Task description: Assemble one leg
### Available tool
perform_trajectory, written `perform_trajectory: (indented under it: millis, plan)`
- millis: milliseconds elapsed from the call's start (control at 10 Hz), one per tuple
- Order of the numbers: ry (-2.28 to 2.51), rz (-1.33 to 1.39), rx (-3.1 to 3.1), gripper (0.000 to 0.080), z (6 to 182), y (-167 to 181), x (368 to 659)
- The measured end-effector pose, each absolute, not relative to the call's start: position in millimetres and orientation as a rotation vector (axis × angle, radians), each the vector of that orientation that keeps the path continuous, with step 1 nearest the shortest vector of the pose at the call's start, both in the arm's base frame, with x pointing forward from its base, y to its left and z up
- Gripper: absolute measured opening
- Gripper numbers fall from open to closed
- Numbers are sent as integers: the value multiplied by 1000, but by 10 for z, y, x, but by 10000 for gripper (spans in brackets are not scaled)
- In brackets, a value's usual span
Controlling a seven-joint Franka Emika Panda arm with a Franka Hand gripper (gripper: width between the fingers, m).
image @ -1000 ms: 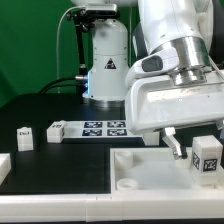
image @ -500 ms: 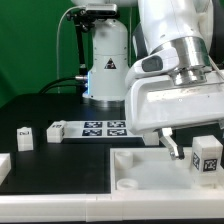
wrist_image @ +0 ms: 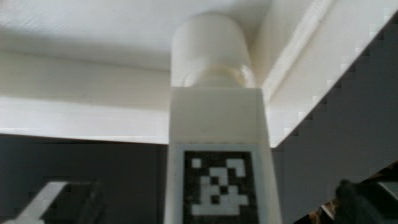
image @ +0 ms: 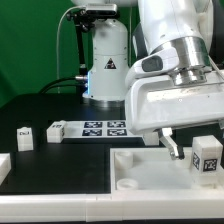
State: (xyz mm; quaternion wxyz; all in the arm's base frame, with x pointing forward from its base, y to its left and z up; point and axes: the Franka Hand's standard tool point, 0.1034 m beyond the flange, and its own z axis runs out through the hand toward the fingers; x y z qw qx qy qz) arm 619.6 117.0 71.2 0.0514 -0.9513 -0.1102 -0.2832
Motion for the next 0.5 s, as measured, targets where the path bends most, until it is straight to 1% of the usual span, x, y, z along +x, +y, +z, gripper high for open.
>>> perform_trajectory:
  millis: [200, 300, 400, 500]
  plan:
    - [-335, -799, -2904, 648, 739, 1183, 6227]
    - [-341, -662, -2922, 648, 737, 1217, 6222]
    - [-345, -568, -2934, 648, 784, 1229, 6243]
    - [-343, -397, -2948, 648, 781, 1251, 6203]
